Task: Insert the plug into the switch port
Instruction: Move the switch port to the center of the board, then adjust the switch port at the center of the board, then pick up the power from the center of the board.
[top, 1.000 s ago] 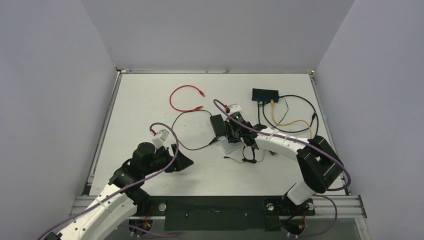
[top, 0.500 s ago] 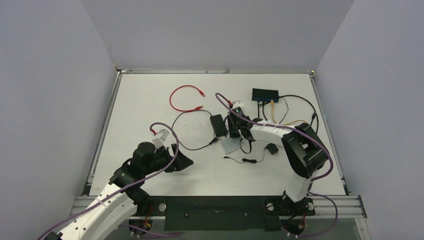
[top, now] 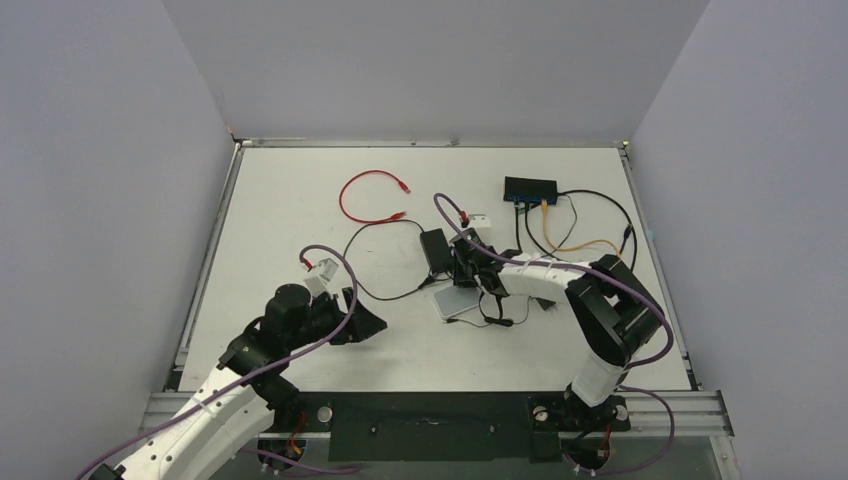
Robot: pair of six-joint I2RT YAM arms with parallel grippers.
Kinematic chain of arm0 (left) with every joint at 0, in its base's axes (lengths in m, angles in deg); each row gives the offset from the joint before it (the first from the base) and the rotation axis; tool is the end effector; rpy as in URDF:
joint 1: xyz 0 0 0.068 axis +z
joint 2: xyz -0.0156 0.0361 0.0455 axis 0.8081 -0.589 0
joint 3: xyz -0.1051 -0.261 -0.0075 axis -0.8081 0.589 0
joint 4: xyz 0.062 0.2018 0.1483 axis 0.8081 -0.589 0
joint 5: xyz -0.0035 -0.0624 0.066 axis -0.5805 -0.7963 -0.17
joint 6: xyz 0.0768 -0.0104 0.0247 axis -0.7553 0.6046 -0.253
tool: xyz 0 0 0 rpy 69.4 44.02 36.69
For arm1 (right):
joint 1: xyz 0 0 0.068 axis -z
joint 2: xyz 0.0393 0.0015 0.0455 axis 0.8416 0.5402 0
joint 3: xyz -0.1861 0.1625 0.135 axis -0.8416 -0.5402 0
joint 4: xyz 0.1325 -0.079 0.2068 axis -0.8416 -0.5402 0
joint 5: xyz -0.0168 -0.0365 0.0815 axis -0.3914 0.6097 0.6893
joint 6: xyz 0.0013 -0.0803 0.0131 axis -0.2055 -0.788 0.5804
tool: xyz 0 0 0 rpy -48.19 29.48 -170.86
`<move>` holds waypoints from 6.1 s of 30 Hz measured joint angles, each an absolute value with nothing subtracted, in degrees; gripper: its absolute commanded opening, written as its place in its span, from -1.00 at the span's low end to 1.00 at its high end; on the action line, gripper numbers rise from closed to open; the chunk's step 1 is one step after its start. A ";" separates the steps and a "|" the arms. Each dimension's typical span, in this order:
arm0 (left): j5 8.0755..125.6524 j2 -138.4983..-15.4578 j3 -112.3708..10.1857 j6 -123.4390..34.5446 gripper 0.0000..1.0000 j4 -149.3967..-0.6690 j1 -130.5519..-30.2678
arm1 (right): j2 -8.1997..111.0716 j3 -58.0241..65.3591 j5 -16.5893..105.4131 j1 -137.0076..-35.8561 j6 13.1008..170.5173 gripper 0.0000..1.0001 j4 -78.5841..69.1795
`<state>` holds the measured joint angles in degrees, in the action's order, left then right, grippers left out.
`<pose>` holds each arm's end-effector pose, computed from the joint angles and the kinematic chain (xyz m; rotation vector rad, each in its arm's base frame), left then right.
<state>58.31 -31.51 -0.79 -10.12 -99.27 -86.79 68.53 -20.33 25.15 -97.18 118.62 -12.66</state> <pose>0.1174 -0.1004 0.2041 -0.0663 2.2831 -1.0904 0.2779 0.2136 0.1325 -0.0571 2.5238 0.2690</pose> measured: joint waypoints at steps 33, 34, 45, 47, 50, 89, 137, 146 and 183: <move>57.93 -27.22 0.37 -8.37 0.36 -100.43 -86.79 | 67.30 -22.71 18.20 -120.26 158.42 -0.17 -10.13; 57.93 -27.22 0.37 -8.35 0.36 -100.49 -86.79 | 67.13 -22.76 17.64 -120.29 158.36 -0.17 -10.17; 56.62 -27.20 2.86 -6.93 0.36 -100.51 -86.79 | 53.90 -26.69 8.63 -118.58 151.78 -0.16 -14.78; 56.30 -27.13 4.00 -6.40 0.36 -100.29 -86.79 | 52.66 -27.19 7.82 -118.41 149.94 -0.16 -15.70; 55.33 -27.40 6.55 -4.98 0.36 -99.46 -86.77 | 52.07 -28.05 7.60 -118.41 147.49 -0.18 -17.08; 53.52 -51.79 11.27 -2.27 0.34 -77.17 -86.68 | 59.37 -31.48 17.57 -128.85 138.97 -0.59 -12.10; 58.04 -47.46 2.36 -8.59 0.35 -85.96 -83.65 | 47.78 -27.61 28.35 -113.01 91.54 -0.13 -29.95; 56.93 -47.96 2.36 -8.72 0.35 -85.96 -83.23 | 55.24 -22.84 38.55 -110.28 83.41 -0.17 -31.22; 53.41 -49.27 2.38 -10.18 0.35 -85.58 -80.41 | 67.24 -15.52 45.13 -107.22 83.96 -0.78 -36.07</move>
